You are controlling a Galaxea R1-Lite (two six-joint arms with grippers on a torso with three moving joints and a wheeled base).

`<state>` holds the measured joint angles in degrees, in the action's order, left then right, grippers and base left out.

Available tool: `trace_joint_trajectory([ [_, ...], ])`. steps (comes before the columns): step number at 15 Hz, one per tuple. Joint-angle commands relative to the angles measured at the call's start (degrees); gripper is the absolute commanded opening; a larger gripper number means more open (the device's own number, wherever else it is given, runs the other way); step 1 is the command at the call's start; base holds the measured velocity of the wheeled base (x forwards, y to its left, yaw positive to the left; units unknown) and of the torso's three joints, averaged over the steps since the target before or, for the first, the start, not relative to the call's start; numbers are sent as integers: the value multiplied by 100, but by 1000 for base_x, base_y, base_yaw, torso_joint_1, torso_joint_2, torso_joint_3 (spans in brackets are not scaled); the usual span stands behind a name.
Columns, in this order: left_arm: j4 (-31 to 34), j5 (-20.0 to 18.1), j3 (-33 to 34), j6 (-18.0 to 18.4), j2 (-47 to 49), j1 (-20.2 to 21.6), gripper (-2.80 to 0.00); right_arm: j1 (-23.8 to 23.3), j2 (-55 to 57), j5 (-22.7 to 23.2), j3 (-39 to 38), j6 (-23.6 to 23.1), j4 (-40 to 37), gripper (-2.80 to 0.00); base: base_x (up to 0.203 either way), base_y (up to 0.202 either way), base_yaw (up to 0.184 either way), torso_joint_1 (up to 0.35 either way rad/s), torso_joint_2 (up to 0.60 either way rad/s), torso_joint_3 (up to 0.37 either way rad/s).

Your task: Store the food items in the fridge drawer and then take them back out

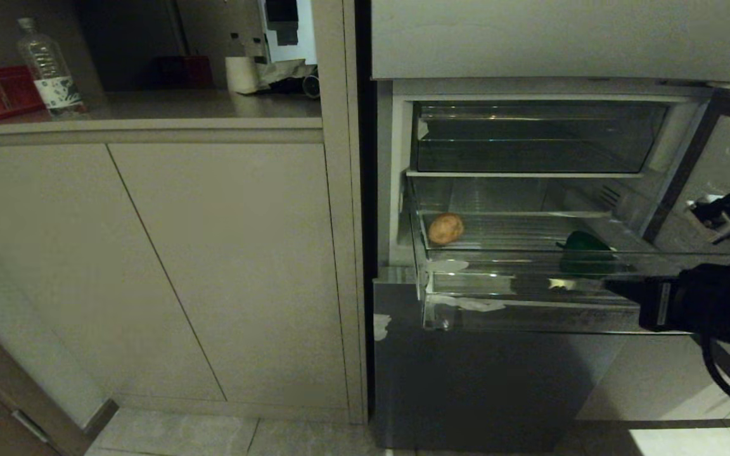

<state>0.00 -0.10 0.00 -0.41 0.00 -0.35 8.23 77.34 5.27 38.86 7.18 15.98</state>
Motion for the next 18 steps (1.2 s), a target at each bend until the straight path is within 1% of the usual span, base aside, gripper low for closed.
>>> trace_joint_trajectory([
  [1, 0, 1, 0, -2, 4, 0, -280, 3, 607, 9, 195, 5, 17, -280, 0, 0, 0, 0, 0, 0],
  [5, 0, 1, 0, -2, 3, 0, -280, 1, 1143, 25, 617, 54, 109, -280, 0, 0, 0, 0, 0, 0],
  [7, 3, 1, 0, -2, 8, 0, -280, 2, 1577, 11, 773, 62, 581, -280, 0, 0, 0, 0, 0, 0],
  [9, 0, 1, 0, -2, 8, 0, -280, 23, 2122, -199, 1024, 61, 1060, -280, 0, 0, 0, 0, 0, 0],
  [11, 3, 1, 0, -2, 0, 0, -280, 144, 2656, -441, 1508, 76, 1369, -280, 0, 0, 0, 0, 0, 0],
  [14, 0, 1, 0, -2, 7, 0, -280, 376, 3319, -527, 2315, 98, 1626, -280, 0, 0, 0, 0, 0, 0],
  [16, 0, 1, 0, -2, 5, 0, -280, 504, 3753, -619, 2669, 130, 1896, -280, 0, 0, 0, 0, 0, 0],
  [18, 0, 1, 0, -2, 9, 0, -280, 601, 4209, -897, 2906, 156, 2459, -280, 0, 0, 0, 0, 0, 0],
])
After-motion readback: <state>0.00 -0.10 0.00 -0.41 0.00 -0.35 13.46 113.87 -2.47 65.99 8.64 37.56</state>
